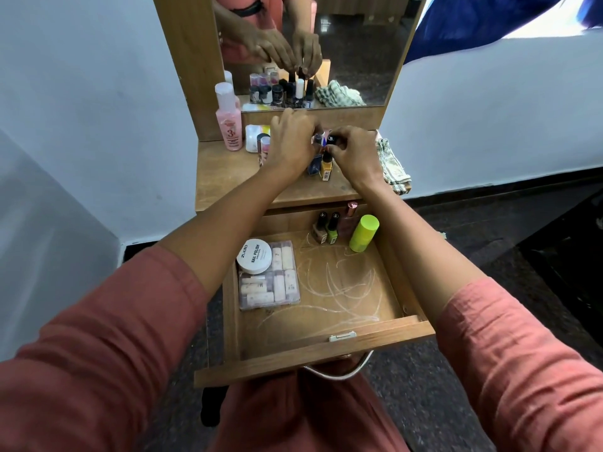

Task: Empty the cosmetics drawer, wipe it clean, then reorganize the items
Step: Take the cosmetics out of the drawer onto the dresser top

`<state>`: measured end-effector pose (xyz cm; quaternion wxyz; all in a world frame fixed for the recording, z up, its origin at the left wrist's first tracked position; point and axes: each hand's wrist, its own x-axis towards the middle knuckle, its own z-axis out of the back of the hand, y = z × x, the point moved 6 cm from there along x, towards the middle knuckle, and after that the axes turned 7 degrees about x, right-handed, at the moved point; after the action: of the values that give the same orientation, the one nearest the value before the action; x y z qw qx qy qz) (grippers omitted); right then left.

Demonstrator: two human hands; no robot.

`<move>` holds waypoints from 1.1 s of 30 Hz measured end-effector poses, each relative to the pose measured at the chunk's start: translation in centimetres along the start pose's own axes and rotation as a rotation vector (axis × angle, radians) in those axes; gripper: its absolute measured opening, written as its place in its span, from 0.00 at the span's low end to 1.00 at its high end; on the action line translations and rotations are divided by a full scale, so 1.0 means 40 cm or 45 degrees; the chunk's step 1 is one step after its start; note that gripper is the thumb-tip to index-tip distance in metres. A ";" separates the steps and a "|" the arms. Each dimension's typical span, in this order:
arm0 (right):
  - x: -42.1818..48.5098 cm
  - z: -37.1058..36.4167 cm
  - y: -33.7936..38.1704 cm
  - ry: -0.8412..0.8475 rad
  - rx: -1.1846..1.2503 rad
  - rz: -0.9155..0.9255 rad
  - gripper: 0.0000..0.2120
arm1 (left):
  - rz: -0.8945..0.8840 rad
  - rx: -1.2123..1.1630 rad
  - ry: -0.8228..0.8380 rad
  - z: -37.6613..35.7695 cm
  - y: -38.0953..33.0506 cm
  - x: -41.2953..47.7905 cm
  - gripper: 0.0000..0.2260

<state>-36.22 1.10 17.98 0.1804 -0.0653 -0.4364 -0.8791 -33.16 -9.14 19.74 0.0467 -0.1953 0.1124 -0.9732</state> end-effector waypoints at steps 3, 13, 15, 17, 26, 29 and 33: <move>-0.001 0.002 -0.010 0.015 0.002 -0.030 0.16 | 0.007 -0.020 0.010 -0.001 -0.002 -0.005 0.14; -0.057 0.058 -0.046 -0.086 0.045 0.011 0.11 | -0.009 -0.223 -0.166 0.015 -0.002 -0.057 0.09; -0.086 0.061 -0.059 -0.081 0.037 0.015 0.08 | -0.045 -0.303 -0.181 0.003 -0.008 -0.091 0.08; -0.120 0.049 -0.081 -0.042 0.017 -0.001 0.07 | -0.104 -0.380 -0.141 -0.028 -0.018 -0.137 0.06; -0.228 -0.081 -0.157 0.255 -0.249 -0.056 0.16 | -0.018 -0.331 0.233 -0.231 -0.013 -0.277 0.14; -0.235 -0.108 -0.163 0.283 -0.331 -0.058 0.18 | 0.071 -0.303 0.324 -0.262 -0.006 -0.272 0.14; -0.229 -0.121 -0.172 0.263 -0.402 -0.103 0.15 | 0.040 -0.212 0.341 -0.265 -0.027 -0.261 0.13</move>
<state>-30.10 3.47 7.40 0.1763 0.0153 -0.2747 -0.9451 -27.76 -4.57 6.62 0.0301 -0.0653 0.2008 -0.9770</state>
